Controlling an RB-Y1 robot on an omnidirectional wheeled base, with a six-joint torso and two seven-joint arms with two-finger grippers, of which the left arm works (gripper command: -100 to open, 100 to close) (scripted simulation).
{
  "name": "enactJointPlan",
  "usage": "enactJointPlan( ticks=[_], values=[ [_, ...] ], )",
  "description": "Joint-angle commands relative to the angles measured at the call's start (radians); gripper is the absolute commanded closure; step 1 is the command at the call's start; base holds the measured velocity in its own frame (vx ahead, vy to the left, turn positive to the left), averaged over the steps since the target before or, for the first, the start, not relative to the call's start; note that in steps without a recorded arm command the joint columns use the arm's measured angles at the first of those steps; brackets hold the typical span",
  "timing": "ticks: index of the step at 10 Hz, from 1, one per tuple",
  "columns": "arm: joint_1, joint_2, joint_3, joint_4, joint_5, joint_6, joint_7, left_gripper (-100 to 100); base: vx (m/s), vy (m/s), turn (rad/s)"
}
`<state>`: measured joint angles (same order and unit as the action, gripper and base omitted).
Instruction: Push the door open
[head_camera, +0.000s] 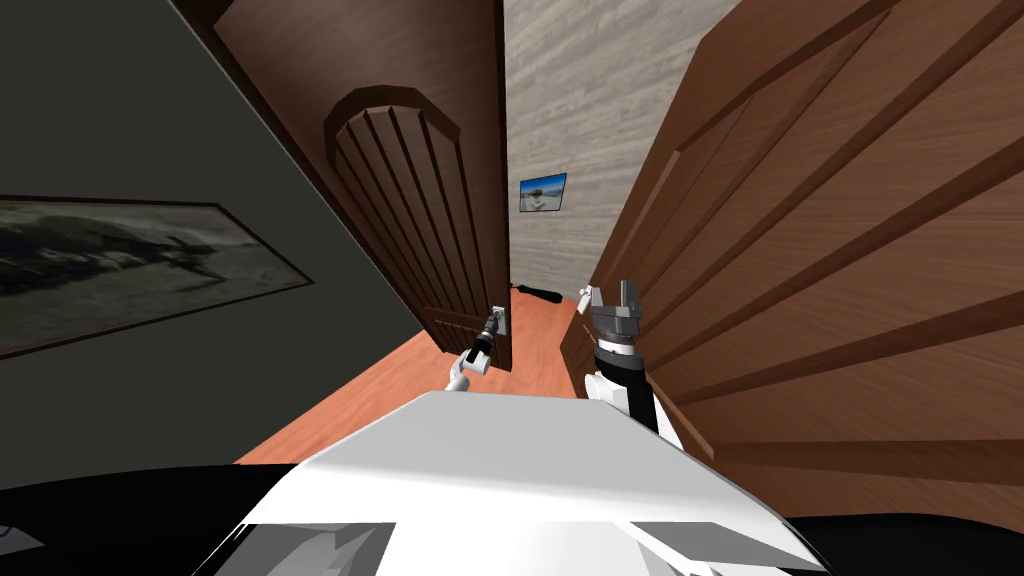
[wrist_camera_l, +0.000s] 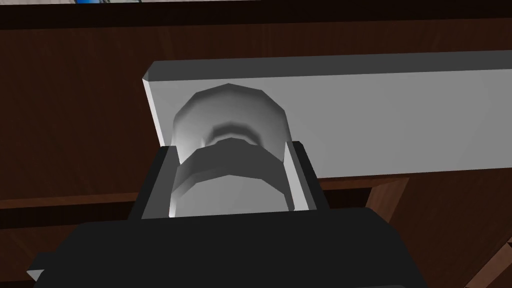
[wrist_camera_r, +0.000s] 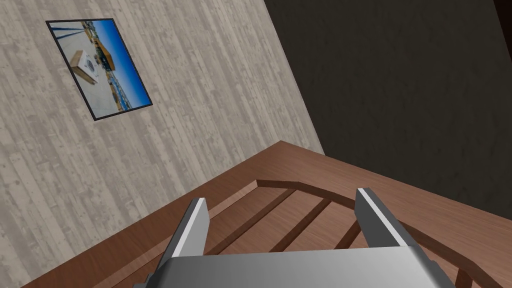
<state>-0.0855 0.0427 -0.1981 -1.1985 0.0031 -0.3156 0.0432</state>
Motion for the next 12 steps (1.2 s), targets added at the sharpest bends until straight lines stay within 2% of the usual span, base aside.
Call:
enactJointPlan(
  ticks=[1, 4, 5, 7, 12],
  values=[
    [0.002, 0.000, -0.001, 0.001, 0.000, 0.001, 0.000, 100, -0.022, 0.006, -0.005],
    [0.002, 0.000, -0.001, 0.001, 0.000, 0.001, 0.000, 100, -0.008, 0.002, 0.002],
    [0.000, 0.011, -0.015, 0.008, 0.027, 0.000, -0.026, 100, 0.086, -0.016, 0.166],
    [-0.005, 0.021, -0.032, 0.014, 0.060, -0.003, -0.057, 100, 0.163, -0.041, 0.182],
    [-0.020, 0.038, -0.082, 0.031, 0.157, -0.013, -0.149, 100, 0.197, -0.035, 0.223]
  ],
)
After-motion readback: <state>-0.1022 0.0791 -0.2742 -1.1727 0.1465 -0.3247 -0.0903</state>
